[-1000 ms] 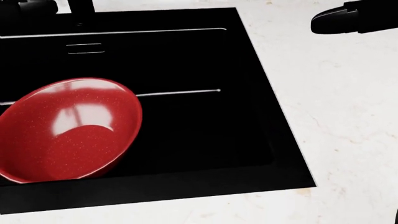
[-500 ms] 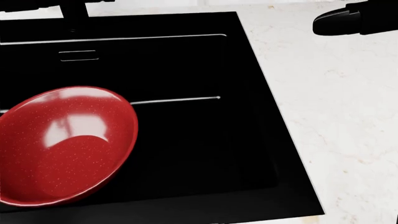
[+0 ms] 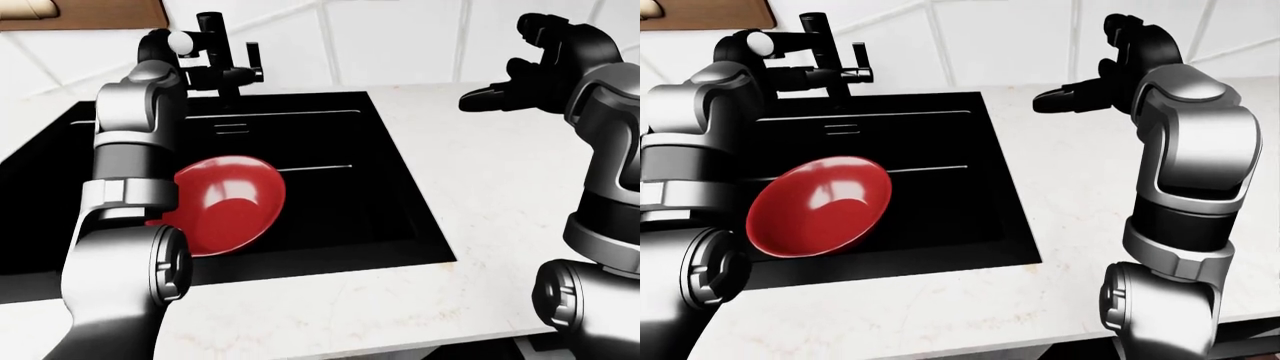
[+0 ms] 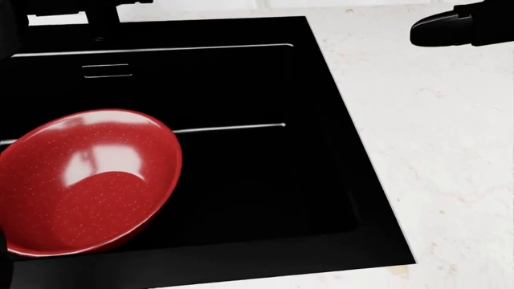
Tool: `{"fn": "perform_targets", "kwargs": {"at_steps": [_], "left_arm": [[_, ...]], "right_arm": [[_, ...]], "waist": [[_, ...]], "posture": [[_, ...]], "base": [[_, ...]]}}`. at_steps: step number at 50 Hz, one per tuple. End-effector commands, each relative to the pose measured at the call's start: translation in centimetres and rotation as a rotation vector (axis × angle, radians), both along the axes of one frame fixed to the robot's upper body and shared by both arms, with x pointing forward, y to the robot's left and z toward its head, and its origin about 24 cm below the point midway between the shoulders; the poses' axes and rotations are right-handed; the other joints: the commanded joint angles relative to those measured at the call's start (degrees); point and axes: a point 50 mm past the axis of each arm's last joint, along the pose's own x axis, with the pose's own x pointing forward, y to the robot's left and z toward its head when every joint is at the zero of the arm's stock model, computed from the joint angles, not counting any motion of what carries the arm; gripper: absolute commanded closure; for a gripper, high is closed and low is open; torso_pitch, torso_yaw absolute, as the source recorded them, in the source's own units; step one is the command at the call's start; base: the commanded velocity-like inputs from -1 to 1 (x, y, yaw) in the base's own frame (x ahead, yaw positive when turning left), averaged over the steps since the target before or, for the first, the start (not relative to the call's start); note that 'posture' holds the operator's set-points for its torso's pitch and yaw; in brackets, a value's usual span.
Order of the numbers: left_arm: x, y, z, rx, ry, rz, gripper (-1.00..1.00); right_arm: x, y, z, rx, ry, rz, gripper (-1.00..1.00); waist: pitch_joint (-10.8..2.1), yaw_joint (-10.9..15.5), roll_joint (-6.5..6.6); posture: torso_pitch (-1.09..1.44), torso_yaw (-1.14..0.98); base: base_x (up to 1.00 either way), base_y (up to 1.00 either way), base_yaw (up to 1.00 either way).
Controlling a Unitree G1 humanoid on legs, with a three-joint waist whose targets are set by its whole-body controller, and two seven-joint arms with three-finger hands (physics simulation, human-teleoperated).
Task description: Turn the sink spout to the right.
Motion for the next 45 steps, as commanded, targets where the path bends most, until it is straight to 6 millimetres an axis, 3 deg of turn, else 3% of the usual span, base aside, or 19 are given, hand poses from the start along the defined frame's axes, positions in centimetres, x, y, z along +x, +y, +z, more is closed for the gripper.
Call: {"fn": "perform_targets", "kwargs": {"at_steps": [1, 45], "left_arm": [[-0.4, -0.2, 2.8, 0.012, -0.108, -0.004, -1.00], [-0.8, -4.2, 2.6, 0.015, -0.103, -0.080, -1.00]], "right_arm": [[-0.6, 0.0, 2.0, -0.022, -0.092, -0.003, -1.00], [-1.2, -0.2, 2.0, -0.016, -0.099, -0.005, -1.00]], "waist": [[-1.75, 0.03, -0.06], [-1.86, 0.00, -0.53]], "posture": [[-0.03, 0.00], [-0.03, 0.00]], "base": [[0.00, 0.00, 0.00], [0.00, 0.00, 0.00]]}}
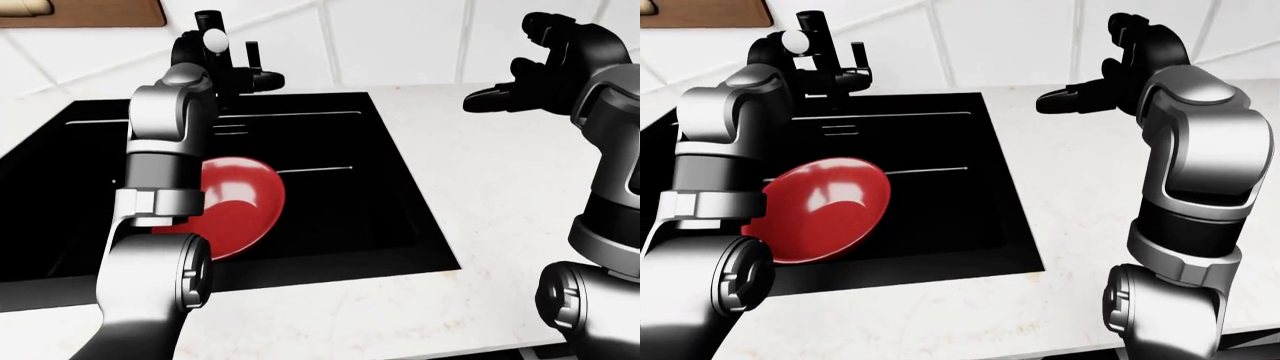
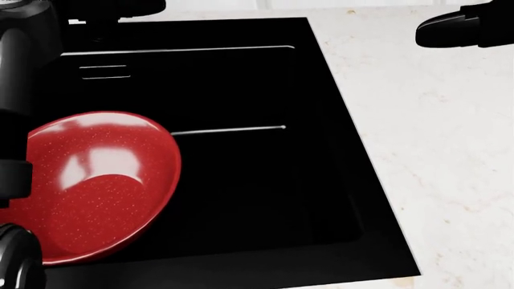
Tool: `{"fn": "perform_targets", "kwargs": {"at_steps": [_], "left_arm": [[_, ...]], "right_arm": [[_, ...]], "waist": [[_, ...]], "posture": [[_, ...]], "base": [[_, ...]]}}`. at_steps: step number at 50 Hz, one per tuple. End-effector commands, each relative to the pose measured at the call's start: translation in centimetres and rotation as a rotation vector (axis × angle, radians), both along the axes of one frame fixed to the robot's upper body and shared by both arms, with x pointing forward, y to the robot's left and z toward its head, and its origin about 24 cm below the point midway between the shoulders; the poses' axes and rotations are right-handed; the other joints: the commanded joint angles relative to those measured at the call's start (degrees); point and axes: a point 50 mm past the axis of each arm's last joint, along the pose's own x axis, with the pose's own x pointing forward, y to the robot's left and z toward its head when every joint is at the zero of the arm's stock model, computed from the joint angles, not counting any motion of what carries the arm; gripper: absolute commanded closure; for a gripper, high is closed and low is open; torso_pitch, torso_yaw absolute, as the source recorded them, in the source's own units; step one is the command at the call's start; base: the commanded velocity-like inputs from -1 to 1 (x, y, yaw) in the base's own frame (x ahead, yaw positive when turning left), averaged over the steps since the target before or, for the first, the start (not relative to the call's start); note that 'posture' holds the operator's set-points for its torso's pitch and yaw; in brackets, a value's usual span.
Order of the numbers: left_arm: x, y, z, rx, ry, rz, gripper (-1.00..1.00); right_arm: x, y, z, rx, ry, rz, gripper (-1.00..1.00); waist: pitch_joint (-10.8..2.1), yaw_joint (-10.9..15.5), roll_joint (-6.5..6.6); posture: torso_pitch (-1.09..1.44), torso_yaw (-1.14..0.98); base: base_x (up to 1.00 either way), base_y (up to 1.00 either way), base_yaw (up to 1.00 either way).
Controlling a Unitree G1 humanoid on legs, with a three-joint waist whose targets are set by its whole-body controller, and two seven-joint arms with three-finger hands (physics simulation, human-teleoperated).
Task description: Turn the sink spout to the right.
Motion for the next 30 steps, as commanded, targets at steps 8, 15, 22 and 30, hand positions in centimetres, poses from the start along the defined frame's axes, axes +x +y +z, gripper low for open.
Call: {"fn": "perform_targets", "kwargs": {"at_steps": [8, 15, 22, 30], "left_arm": [[-0.6, -0.7, 2.8, 0.001, -0.109, -0.018, -1.00], [-0.6, -1.0, 2.9, -0.001, -0.107, -0.021, -1.00], [-0.3, -1.2, 2.9, -0.004, -0.103, -0.020, -1.00], [-0.2, -1.4, 2.9, -0.008, -0.100, -0.022, -1.00]], "right_arm": [[-0.8, -0.1, 1.8, -0.020, -0.090, -0.005, -1.00], [-0.8, -0.1, 2.0, -0.020, -0.092, -0.006, -1.00], [-0.9, -0.1, 2.1, -0.022, -0.093, -0.006, -1.00], [-1.0, -0.1, 2.2, -0.023, -0.096, -0.006, -1.00]], "waist": [[-1.65, 0.05, -0.12], [-1.65, 0.07, -0.12], [-1.62, 0.09, -0.16], [-1.67, 0.12, -0.21]], "posture": [[-0.03, 0.00], [-0.03, 0.00], [-0.03, 0.00], [-0.03, 0.00]], "base": [[0.00, 0.00, 0.00], [0.00, 0.00, 0.00], [0.00, 0.00, 0.00], [0.00, 0.00, 0.00]]}}
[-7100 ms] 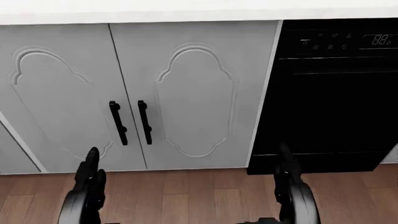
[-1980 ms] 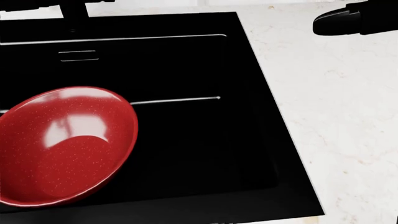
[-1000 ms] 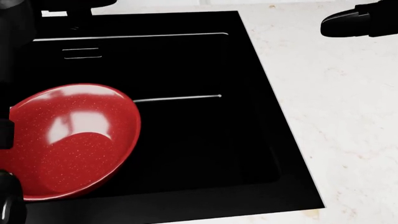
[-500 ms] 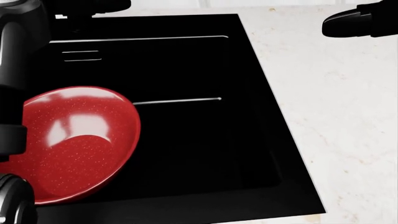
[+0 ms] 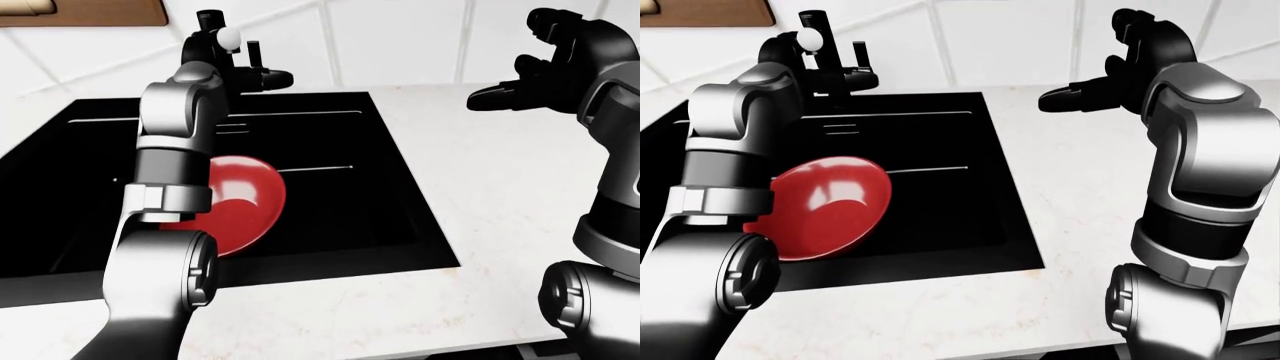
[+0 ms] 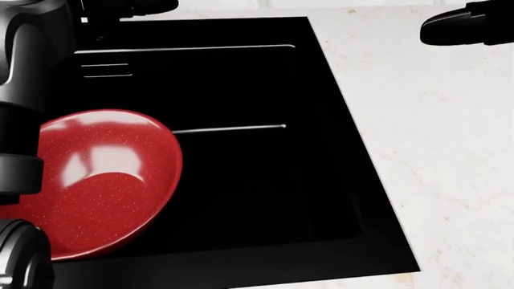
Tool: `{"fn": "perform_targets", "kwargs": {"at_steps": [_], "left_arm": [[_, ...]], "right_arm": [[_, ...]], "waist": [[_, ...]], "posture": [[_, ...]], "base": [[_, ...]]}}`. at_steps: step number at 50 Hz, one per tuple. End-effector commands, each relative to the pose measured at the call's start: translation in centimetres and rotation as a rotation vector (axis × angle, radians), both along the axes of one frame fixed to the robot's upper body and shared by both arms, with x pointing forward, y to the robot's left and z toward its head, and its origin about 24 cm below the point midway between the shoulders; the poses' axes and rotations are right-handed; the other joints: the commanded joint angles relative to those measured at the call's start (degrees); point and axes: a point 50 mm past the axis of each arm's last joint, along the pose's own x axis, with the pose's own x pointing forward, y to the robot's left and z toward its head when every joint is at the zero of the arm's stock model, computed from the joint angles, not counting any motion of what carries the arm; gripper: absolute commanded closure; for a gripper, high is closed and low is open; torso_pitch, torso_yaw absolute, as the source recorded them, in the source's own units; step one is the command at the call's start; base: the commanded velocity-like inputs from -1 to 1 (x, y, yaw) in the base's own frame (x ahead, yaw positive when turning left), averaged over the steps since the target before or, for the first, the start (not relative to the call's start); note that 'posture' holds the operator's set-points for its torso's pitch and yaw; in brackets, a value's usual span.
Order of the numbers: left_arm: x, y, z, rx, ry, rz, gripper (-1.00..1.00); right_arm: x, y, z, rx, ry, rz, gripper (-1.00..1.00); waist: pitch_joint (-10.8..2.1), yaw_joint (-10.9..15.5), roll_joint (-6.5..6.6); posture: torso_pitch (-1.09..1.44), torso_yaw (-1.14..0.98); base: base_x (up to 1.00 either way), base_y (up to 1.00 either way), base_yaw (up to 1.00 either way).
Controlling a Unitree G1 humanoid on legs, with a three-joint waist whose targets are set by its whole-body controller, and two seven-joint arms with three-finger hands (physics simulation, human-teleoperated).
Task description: Turn the sink spout to the right.
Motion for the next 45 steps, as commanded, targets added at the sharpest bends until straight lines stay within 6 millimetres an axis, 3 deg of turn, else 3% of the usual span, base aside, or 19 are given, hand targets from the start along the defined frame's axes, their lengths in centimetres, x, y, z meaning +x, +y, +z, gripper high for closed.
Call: {"fn": "perform_targets", "kwargs": {"at_steps": [1, 45], "left_arm": [[-0.5, -0.4, 2.9, 0.002, -0.111, -0.011, -1.00], [-0.6, -3.0, 3.0, -0.002, -0.100, -0.050, -1.00]], "right_arm": [[-0.6, 0.0, 1.8, -0.021, -0.087, -0.005, -1.00], [-1.1, -0.1, 2.2, -0.023, -0.091, -0.007, -1.00]], "waist": [[-1.74, -0.02, -0.11], [-1.65, 0.06, -0.41]], "posture": [[-0.03, 0.00], [-0.03, 0.00]], "base": [[0.00, 0.00, 0.00], [0.00, 0.00, 0.00]]}}
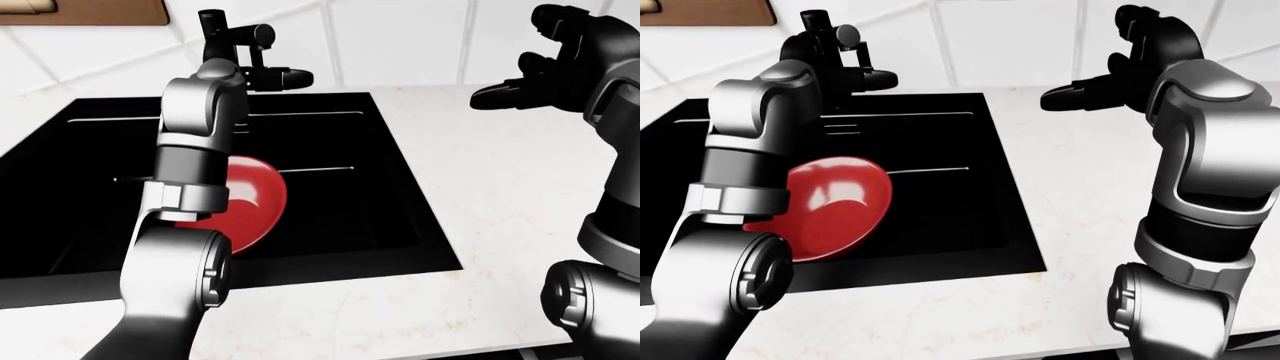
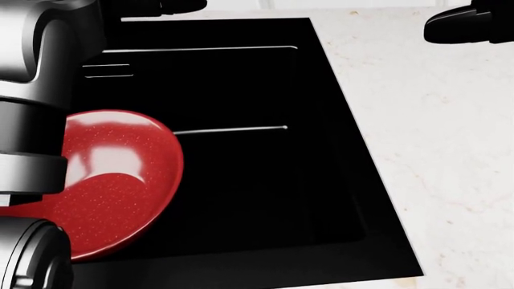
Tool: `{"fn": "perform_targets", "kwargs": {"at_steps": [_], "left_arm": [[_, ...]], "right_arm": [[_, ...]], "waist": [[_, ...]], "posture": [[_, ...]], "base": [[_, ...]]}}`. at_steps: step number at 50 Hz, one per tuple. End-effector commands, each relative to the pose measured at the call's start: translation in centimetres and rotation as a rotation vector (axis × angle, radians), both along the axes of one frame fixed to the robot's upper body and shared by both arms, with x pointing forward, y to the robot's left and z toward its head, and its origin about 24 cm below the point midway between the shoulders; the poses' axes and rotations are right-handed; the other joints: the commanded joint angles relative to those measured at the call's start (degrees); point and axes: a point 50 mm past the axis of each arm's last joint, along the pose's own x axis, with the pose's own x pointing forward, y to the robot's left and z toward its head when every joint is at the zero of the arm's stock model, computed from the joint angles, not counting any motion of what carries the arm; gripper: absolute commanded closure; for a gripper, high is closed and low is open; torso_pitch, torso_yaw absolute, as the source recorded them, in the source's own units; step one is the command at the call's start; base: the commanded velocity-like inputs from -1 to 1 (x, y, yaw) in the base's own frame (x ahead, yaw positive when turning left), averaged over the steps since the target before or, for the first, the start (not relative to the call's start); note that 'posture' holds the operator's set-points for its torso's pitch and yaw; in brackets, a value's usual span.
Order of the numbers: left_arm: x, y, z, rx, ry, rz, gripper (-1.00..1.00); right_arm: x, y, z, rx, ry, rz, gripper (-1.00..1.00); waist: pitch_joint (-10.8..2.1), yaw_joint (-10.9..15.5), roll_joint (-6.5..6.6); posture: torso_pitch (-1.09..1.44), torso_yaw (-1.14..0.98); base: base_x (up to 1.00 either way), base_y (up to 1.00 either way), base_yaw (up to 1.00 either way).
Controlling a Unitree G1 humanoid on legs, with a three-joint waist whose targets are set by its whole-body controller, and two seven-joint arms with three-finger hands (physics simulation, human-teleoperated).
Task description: Turn the sink spout to the right.
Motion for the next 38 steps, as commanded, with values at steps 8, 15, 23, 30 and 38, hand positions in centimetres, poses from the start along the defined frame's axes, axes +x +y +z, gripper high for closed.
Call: {"fn": "perform_targets", "kwargs": {"at_steps": [8, 15, 23, 30, 38], "left_arm": [[-0.6, -0.8, 3.0, -0.001, -0.112, -0.021, -1.00], [-0.5, -1.3, 2.9, -0.004, -0.108, -0.028, -1.00], [-0.6, -1.6, 3.0, -0.007, -0.105, -0.033, -1.00], [-0.7, -1.9, 2.8, -0.008, -0.101, -0.038, -1.00], [-0.9, -2.5, 2.9, -0.011, -0.100, -0.049, -1.00]], "right_arm": [[-0.7, 0.0, 1.9, -0.023, -0.088, -0.007, -1.00], [-0.8, -0.2, 1.9, -0.022, -0.089, -0.009, -1.00], [-0.8, -0.1, 1.9, -0.020, -0.090, -0.008, -1.00], [-0.9, -0.3, 1.8, -0.019, -0.090, -0.010, -1.00], [-1.0, -0.3, 1.7, -0.019, -0.091, -0.010, -1.00]], "waist": [[-1.73, -0.05, -0.20], [-1.68, -0.01, -0.26], [-1.71, -0.03, -0.30], [-1.68, -0.01, -0.34], [-1.70, -0.02, -0.39]], "posture": [[-0.03, 0.00], [-0.03, 0.00], [-0.03, 0.00], [-0.03, 0.00], [-0.03, 0.00]], "base": [[0.00, 0.00, 0.00], [0.00, 0.00, 0.00], [0.00, 0.00, 0.00], [0.00, 0.00, 0.00], [0.00, 0.00, 0.00]]}}
